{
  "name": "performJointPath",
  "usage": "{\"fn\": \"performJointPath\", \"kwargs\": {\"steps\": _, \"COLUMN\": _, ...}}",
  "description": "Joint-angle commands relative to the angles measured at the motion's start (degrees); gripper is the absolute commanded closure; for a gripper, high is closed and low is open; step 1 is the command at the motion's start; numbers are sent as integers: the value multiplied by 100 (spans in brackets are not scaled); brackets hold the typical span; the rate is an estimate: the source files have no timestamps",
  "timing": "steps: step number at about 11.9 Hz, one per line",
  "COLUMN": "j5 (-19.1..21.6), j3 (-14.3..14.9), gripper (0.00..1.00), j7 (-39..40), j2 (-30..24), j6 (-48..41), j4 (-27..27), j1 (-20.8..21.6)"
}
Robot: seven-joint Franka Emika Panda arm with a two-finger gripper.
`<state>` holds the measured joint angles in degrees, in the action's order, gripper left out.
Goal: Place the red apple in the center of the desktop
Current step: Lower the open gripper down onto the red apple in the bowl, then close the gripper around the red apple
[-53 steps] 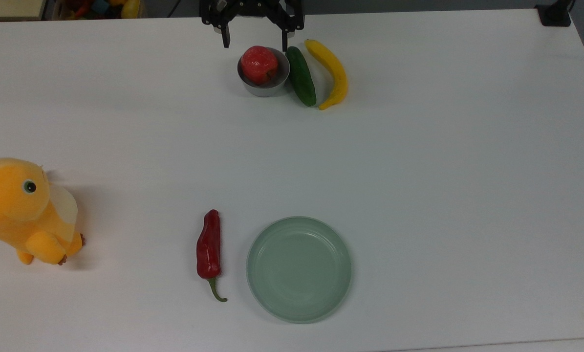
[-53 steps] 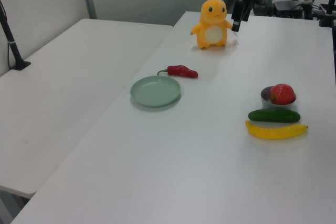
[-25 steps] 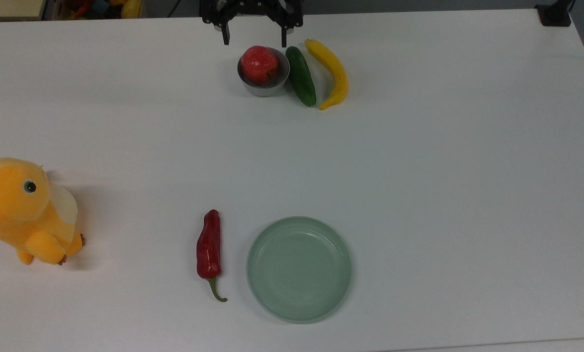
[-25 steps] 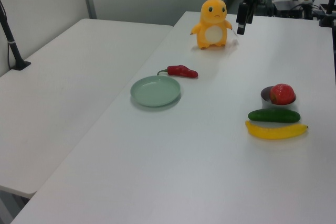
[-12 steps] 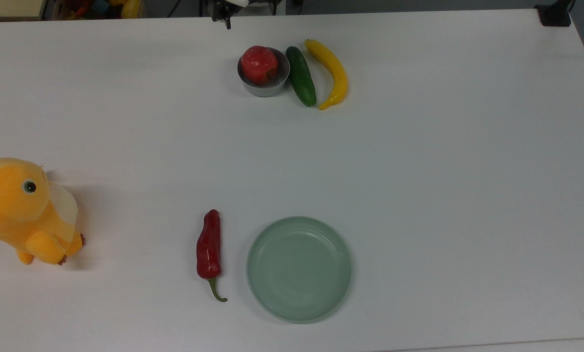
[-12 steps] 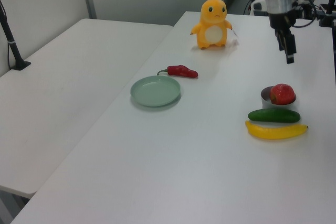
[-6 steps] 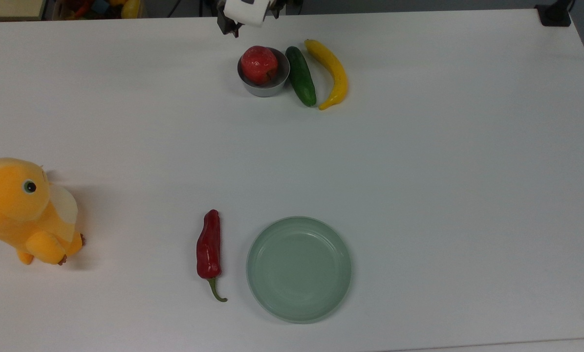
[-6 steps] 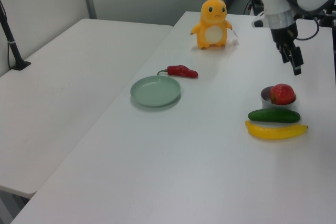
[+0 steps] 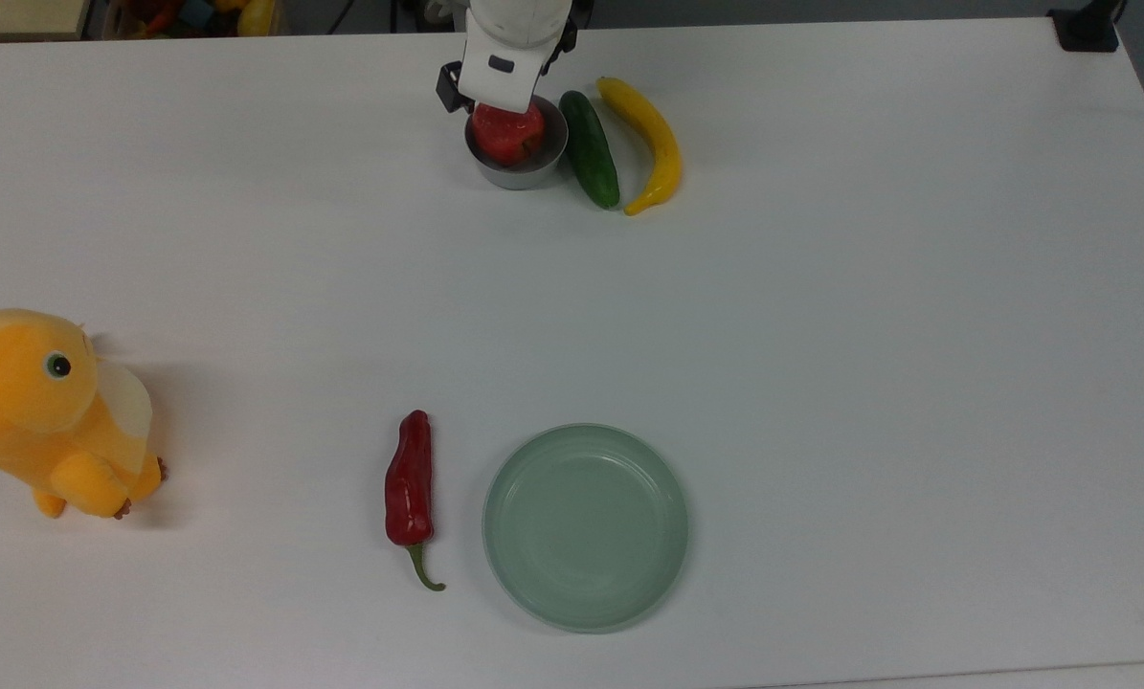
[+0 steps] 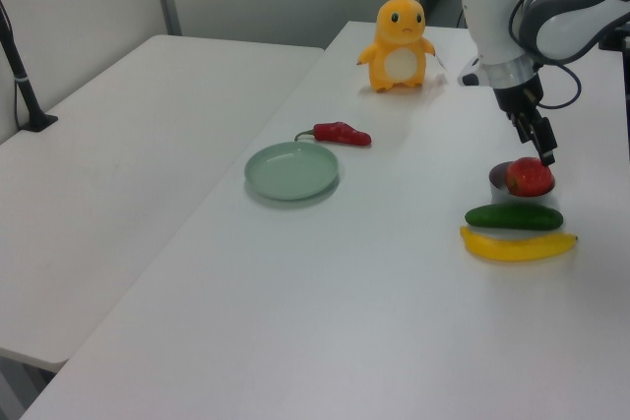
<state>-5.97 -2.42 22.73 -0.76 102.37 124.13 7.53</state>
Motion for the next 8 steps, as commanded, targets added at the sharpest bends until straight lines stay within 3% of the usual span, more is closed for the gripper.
{"fn": "performJointPath", "kwargs": {"steps": 1, "j5": -167, "j3": 75, "gripper": 0, "j7": 39, "j2": 216, "j6": 335, "j4": 58, "j1": 212}}
{"fn": "performJointPath", "kwargs": {"steps": 8, "j5": -272, "j3": 75, "gripper": 0, "j7": 30, "j2": 419, "j6": 424, "j4": 58, "j1": 248}}
